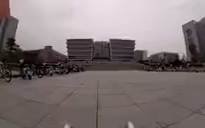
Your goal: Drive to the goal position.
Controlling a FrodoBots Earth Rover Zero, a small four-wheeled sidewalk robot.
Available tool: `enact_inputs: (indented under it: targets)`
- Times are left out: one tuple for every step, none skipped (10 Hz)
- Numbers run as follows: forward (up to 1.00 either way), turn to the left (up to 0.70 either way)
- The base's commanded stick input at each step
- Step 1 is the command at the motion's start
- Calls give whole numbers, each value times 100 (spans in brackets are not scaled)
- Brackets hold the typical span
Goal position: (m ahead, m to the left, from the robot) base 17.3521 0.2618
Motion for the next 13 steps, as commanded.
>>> enact_inputs:
  targets:
    - [70,0]
    - [70,0]
    - [70,0]
    - [70,0]
    - [70,0]
    - [70,0]
    - [70,0]
    - [70,0]
    - [70,0]
    - [70,0]
    - [70,0]
    - [70,0]
    - [70,0]
